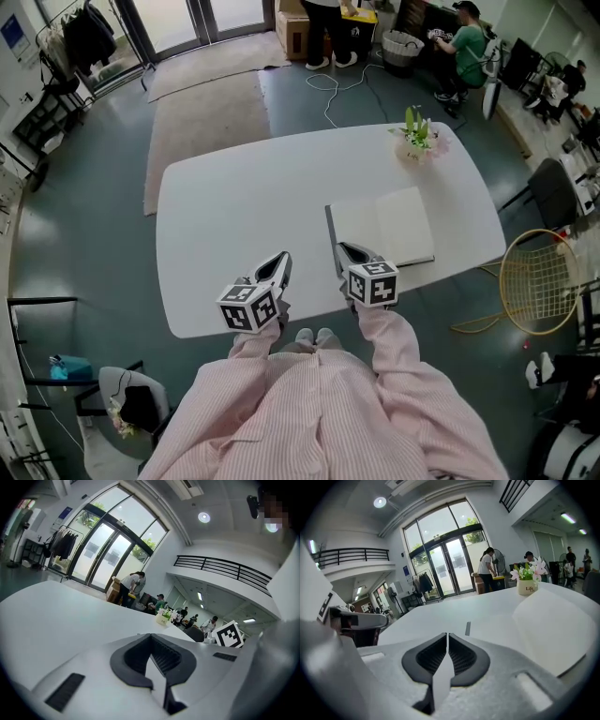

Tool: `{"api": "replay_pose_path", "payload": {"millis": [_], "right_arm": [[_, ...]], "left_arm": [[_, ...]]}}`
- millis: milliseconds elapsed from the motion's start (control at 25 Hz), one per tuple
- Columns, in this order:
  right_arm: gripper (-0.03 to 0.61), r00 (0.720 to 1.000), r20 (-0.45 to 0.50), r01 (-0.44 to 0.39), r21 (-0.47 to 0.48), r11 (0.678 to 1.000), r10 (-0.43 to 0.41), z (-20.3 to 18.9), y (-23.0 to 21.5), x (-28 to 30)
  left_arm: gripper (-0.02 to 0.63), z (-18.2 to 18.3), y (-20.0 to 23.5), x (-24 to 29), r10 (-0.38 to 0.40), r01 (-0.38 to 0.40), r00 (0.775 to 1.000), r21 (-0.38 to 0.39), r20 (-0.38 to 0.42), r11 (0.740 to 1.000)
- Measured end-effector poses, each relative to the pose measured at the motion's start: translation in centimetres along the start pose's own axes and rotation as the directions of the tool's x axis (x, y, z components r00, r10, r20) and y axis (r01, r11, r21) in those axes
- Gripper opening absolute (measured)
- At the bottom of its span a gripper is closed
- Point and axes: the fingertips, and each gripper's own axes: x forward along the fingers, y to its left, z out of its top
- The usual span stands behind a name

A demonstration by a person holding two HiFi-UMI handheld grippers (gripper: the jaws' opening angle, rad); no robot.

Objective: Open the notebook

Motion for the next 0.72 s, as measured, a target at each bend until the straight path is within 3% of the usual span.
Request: {"api": "replay_pose_path", "payload": {"millis": [440,720], "right_arm": [[0.006,0.975,0.192,-0.125,0.067,0.99,0.11,5.1,0.5,-3.8],[0.006,0.934,0.33,-0.166,0.07,0.984,0.134,8.0,0.2,-6.8]], "left_arm": [[-0.002,2.7,-2.2,0.2,-0.038,0.031,0.998,0.131,0.051,0.991],[-0.002,4.9,-2.7,-0.1,-0.036,0.015,0.993,0.181,0.114,0.983]]}}
